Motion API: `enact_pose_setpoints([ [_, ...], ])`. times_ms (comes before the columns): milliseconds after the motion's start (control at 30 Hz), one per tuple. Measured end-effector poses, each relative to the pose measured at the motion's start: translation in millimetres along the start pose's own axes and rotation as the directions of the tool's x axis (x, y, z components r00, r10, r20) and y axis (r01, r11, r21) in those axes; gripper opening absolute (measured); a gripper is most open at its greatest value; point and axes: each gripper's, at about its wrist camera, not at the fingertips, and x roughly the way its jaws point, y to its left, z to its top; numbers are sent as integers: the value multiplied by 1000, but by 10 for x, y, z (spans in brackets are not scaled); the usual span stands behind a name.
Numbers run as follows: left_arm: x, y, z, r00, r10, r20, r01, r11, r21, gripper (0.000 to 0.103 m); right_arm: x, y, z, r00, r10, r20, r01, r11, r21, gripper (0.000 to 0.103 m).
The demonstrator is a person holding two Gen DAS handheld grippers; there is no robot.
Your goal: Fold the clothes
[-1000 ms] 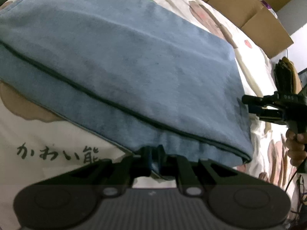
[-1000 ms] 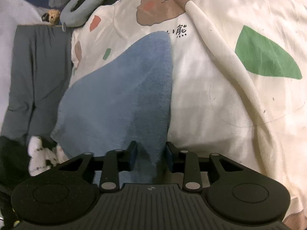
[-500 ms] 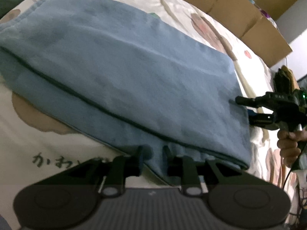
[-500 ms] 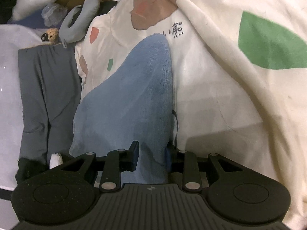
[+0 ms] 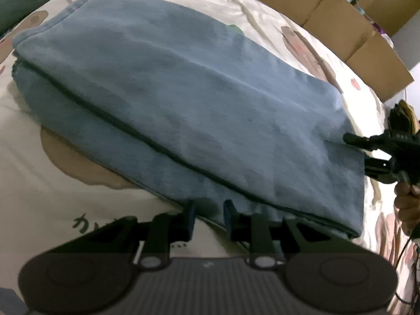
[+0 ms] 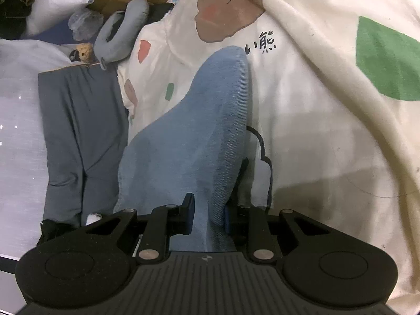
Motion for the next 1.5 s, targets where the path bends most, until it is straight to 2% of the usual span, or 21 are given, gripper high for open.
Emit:
enact_pose_setpoints([
  [167, -33, 79, 18, 1000, 11, 1, -11, 1000, -7, 31, 162, -36, 25, 999, -32, -16, 32, 999, -4, 25],
  [267, -90, 115, 43, 999, 36, 18, -36, 999, -10, 40, 240, -44, 47, 999, -28, -23, 28, 999, 14, 25],
  [333, -127, 144, 60, 999, 43, 27, -42, 999, -25, 40, 269, -81, 65, 999, -20, -30, 22, 998, 57, 16],
  [367, -146, 153, 68, 999, 44, 32, -43, 999, -28, 40, 273, -78, 69, 999, -29, -37, 30, 998, 53, 8],
  [500, -232, 164, 108, 997, 47, 61, -46, 999, -2, 43, 235, 12, 79, 998, -37, -52, 38, 999, 16, 5],
  [600, -303, 189, 183, 994, 65, 92, -67, 998, 22, 45, 158, 136, 108, 998, -39, -47, 38, 999, -24, 5],
  [1033, -531, 251, 422, 980, 33, 195, -40, 999, 35, 45, -244, 409, 406, 999, -36, -10, 35, 998, -54, 5],
  [1233, -521, 212, 494, 976, -13, 218, 6, 999, 32, 45, -560, 383, 610, 997, -75, 27, 77, 994, -77, 5],
  [1500, -420, -50, 577, 968, -64, 244, 34, 992, 125, 45, -1045, 261, 854, 987, -123, 105, 132, 987, -93, 5],
])
